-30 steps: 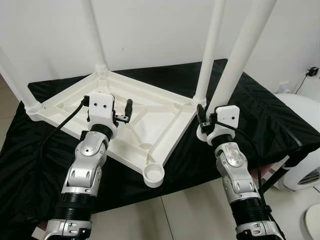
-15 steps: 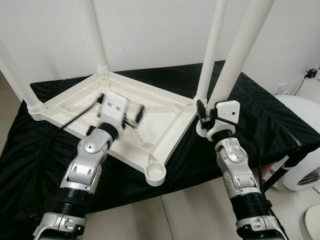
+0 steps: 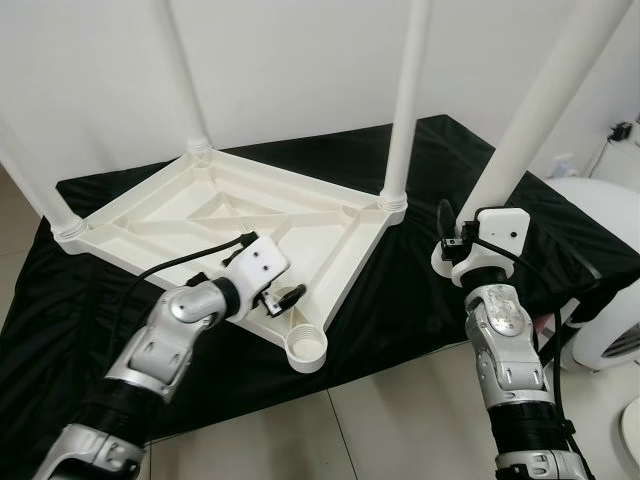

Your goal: Building children table

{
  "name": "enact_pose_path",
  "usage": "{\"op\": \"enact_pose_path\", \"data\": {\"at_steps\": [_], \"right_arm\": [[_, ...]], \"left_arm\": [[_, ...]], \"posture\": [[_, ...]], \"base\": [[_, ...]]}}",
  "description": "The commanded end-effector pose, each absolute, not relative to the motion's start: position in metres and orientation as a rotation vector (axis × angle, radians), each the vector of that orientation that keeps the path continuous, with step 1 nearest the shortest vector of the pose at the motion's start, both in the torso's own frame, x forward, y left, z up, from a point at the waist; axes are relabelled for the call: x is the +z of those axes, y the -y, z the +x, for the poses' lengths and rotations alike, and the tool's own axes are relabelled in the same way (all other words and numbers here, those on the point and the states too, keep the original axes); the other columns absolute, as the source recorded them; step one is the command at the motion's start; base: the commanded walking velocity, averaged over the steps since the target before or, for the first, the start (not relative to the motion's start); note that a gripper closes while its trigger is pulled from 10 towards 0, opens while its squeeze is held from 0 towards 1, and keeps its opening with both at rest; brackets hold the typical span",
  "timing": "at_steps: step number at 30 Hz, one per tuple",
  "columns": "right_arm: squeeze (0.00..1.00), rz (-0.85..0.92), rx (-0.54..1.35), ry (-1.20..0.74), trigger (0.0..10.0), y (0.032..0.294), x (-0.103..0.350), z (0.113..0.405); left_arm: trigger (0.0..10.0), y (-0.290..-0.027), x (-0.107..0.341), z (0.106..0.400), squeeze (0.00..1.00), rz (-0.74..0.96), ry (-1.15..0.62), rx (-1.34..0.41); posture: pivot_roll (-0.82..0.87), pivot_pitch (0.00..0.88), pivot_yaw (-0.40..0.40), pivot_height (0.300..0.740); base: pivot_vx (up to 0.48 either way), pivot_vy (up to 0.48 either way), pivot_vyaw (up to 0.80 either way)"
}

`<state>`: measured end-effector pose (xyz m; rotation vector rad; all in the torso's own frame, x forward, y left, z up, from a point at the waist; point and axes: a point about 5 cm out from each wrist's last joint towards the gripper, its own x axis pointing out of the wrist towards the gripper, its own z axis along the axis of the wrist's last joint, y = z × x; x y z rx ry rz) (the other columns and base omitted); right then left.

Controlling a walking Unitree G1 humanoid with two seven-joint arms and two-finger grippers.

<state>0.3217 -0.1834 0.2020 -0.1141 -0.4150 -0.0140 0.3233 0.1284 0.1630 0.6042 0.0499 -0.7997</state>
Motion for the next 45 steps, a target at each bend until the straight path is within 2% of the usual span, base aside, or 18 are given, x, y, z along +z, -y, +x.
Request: {"op": "enact_pose_path", "data": {"at_steps": [1, 16, 19, 32, 42, 45], "right_arm": [[0.00, -0.111, -0.023, 0.419, 10.0, 0.186, 0.204, 0.318], [0.00, -0.121, -0.033, 0.409, 10.0, 0.189, 0.205, 0.314], [0.00, -0.128, -0.037, 0.410, 10.0, 0.191, 0.207, 0.312], [0.00, -0.138, -0.052, 0.409, 10.0, 0.195, 0.209, 0.308], [0.00, -0.136, -0.058, 0.403, 10.0, 0.195, 0.209, 0.302], [0.00, -0.133, -0.058, 0.396, 10.0, 0.194, 0.208, 0.299]], "left_arm": [[10.0, -0.135, 0.162, 0.321, 0.00, 0.666, -0.064, -0.834], [10.0, -0.126, 0.155, 0.322, 0.00, 0.759, -0.075, -0.890], [10.0, -0.117, 0.151, 0.321, 0.00, 0.810, -0.065, -0.923], [10.0, -0.094, 0.147, 0.318, 0.00, 0.847, -0.033, -0.992], [10.0, -0.071, 0.148, 0.325, 0.00, 0.788, -0.006, -0.959], [10.0, -0.057, 0.154, 0.330, 0.00, 0.724, 0.025, -0.916]], "posture": [[-0.10, 0.032, 0.103, 0.740], [-0.12, 0.050, 0.102, 0.740], [-0.13, 0.058, 0.101, 0.740], [-0.15, 0.072, 0.111, 0.740], [-0.17, 0.085, 0.118, 0.740], [-0.17, 0.085, 0.122, 0.740]], "base": [[0.000, 0.000, 0.00], [0.000, 0.000, 0.00], [0.000, 0.000, 0.00], [0.000, 0.000, 0.00], [0.000, 0.000, 0.00], [0.000, 0.000, 0.00]]}}
